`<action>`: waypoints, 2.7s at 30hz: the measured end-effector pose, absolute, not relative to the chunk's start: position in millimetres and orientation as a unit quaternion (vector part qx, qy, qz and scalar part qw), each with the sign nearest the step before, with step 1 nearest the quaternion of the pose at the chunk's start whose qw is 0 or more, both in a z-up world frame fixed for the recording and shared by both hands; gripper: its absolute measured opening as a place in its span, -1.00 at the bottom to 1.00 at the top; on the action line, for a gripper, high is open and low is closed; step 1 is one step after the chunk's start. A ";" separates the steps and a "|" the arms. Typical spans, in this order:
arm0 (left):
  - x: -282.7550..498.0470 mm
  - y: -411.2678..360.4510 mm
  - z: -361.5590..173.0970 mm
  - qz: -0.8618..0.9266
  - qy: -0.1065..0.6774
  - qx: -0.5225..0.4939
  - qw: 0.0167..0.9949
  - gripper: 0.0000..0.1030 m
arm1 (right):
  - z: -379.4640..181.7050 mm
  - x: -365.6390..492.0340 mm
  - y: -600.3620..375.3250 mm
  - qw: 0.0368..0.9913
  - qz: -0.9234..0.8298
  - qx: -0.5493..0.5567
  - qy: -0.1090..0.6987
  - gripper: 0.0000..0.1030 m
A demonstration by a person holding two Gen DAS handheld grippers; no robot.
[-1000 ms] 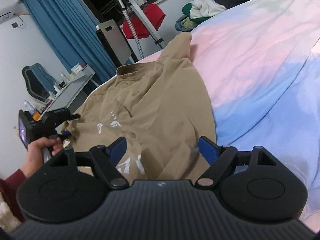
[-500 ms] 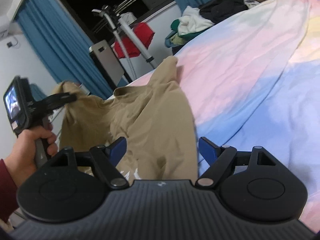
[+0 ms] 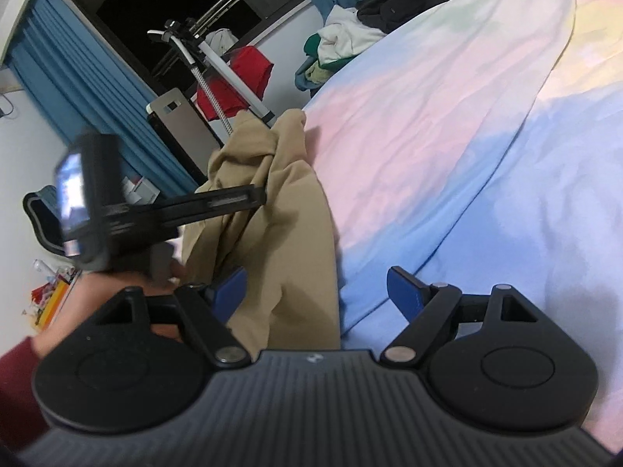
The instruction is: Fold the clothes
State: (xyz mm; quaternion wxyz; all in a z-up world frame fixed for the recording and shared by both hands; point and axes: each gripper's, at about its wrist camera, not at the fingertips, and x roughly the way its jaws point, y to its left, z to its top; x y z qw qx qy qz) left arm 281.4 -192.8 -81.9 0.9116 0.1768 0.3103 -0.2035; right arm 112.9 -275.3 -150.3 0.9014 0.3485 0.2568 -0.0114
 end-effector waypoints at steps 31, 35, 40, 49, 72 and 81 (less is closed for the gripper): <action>16.7 37.7 -61.1 -0.216 0.407 0.107 0.881 -0.93 | -120.6 -12.0 -252.6 0.896 0.026 0.286 0.340 0.58; -8.4 9.4 -42.3 -0.256 0.389 0.123 0.876 -0.93 | -128.0 -6.6 -258.9 0.881 0.032 0.314 0.353 0.58; -17.3 -29.5 -64.0 -0.304 0.405 0.115 0.855 -0.88 | -138.9 0.9 -257.7 0.860 0.057 0.335 0.382 0.58; -0.4 -2.1 -84.1 -0.354 0.447 0.004 0.821 0.28 | -140.0 -3.8 -245.5 0.838 0.096 0.338 0.417 0.58; 28.1 42.0 -116.6 -0.242 0.533 -0.079 0.807 -0.48 | -118.8 -26.3 -185.8 0.861 0.124 0.163 0.465 -0.65; 21.1 74.4 -73.6 -0.262 0.454 -0.180 0.833 -0.89 | -86.4 -36.7 -209.4 0.877 0.124 0.219 0.410 -0.76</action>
